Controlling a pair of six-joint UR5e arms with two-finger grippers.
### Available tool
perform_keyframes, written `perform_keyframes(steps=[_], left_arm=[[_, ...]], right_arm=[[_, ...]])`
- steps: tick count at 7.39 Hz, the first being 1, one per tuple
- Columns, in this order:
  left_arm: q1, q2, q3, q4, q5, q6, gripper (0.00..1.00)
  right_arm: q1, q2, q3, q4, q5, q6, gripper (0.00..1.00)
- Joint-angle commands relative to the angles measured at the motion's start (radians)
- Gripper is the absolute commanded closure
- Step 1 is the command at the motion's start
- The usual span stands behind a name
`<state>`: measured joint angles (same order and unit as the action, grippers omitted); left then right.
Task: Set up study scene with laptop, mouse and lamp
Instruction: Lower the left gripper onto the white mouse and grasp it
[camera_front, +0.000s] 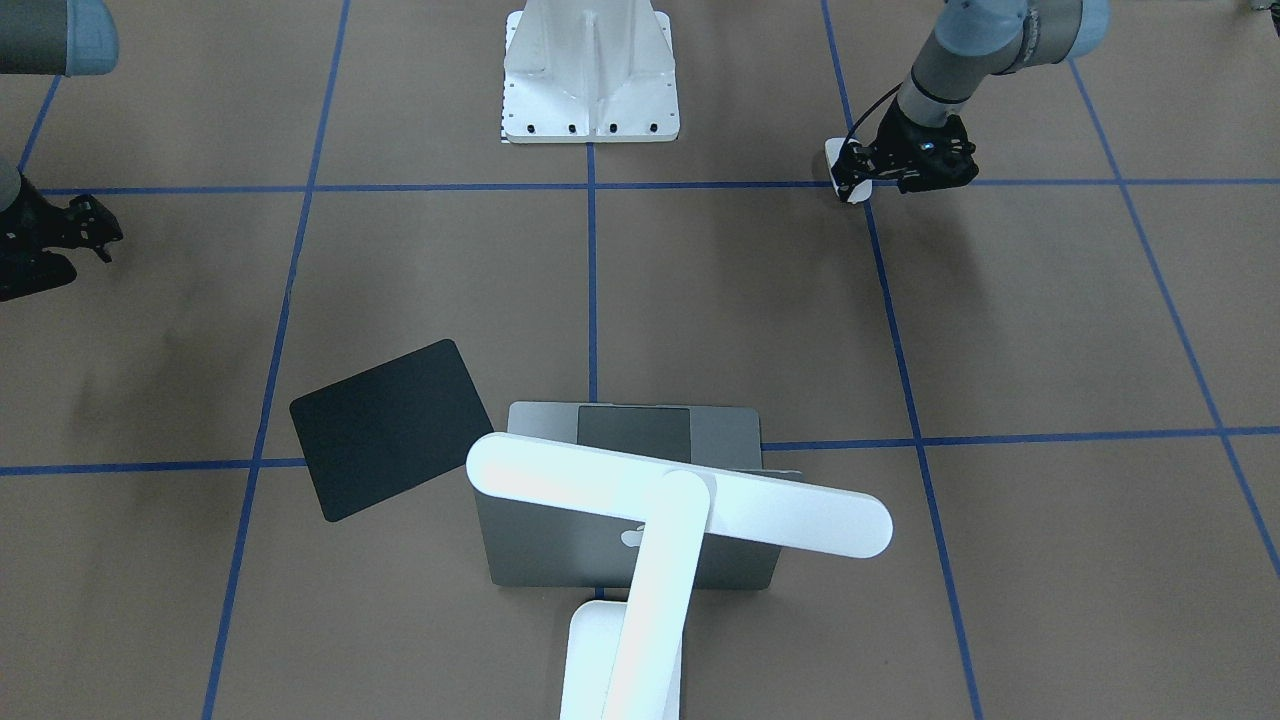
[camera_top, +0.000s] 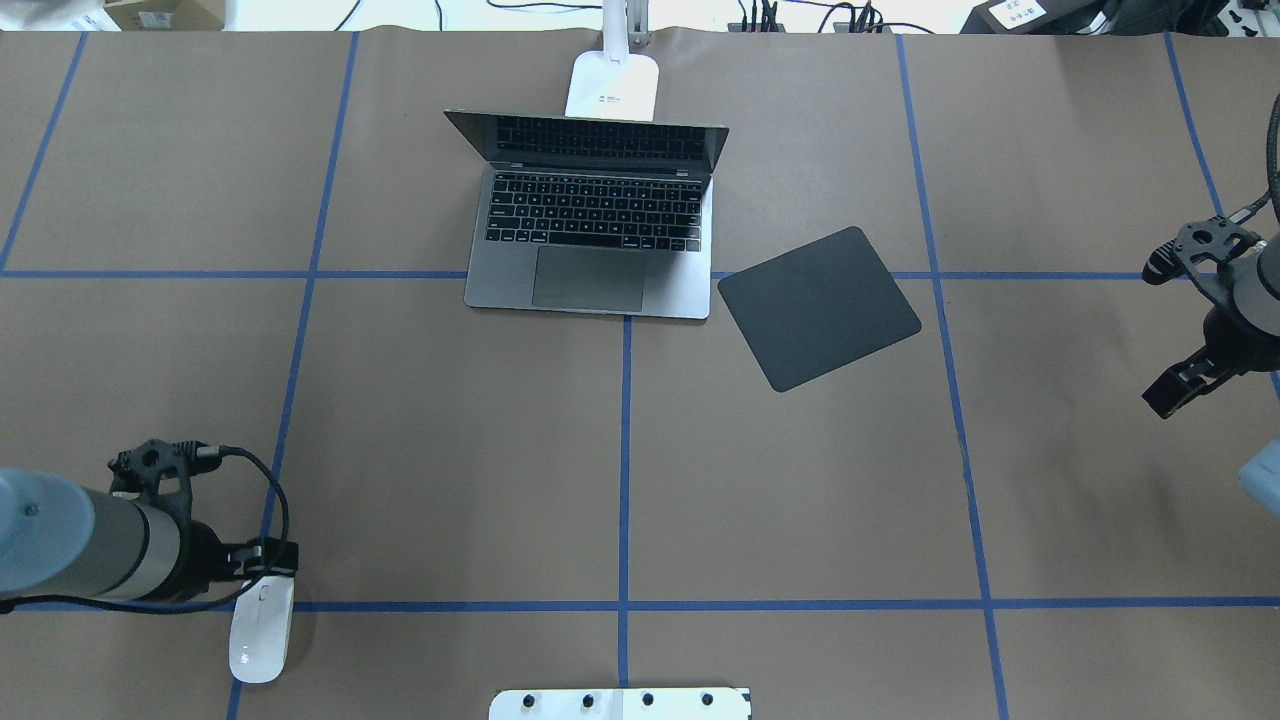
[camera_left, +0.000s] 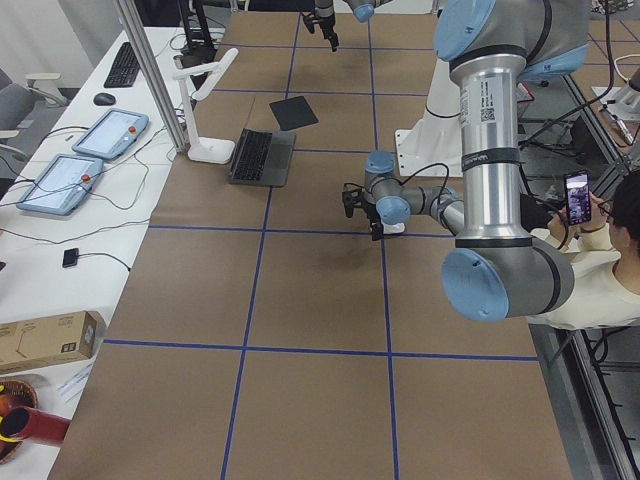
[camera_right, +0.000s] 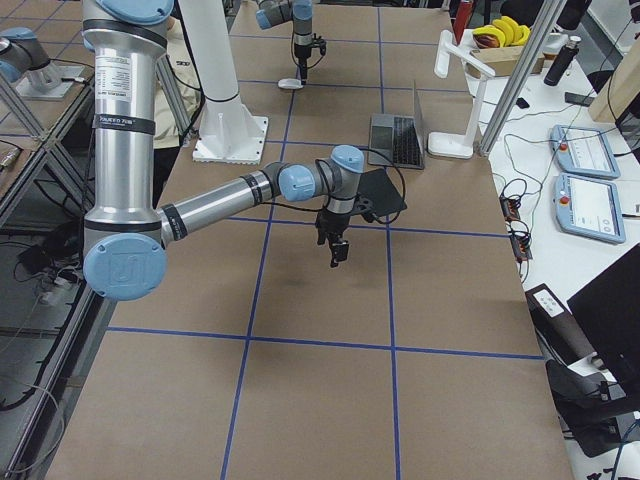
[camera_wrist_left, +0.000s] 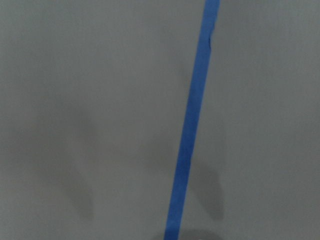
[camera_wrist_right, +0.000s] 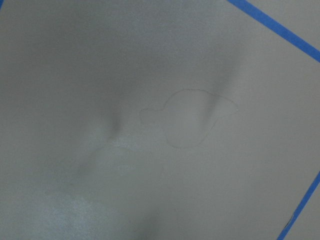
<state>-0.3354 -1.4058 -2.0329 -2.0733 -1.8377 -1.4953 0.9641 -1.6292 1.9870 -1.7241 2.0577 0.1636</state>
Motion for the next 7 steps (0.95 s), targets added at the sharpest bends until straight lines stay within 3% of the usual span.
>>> perform_keyframes(steps=[1,3,4,7], left_arm=[[0.077,0.004,-0.015,-0.001,0.053,-0.037,0.02],[0.145,0.01,-0.017,0.001,0.104,-0.036,0.03],[0.16,0.017,-0.018,-0.001,0.115,-0.036,0.12],[0.153,0.021,-0.059,0.005,0.106,-0.031,0.57]], right_arm=[[0.001,0.0,-0.001,0.001,0.001,0.001,0.0],[0.001,0.002,-0.002,0.001,-0.001,0.001,0.0],[-0.001,0.002,-0.004,0.0,-0.001,0.001,0.0],[-0.001,0.005,-0.01,0.0,-0.002,0.001,0.0]])
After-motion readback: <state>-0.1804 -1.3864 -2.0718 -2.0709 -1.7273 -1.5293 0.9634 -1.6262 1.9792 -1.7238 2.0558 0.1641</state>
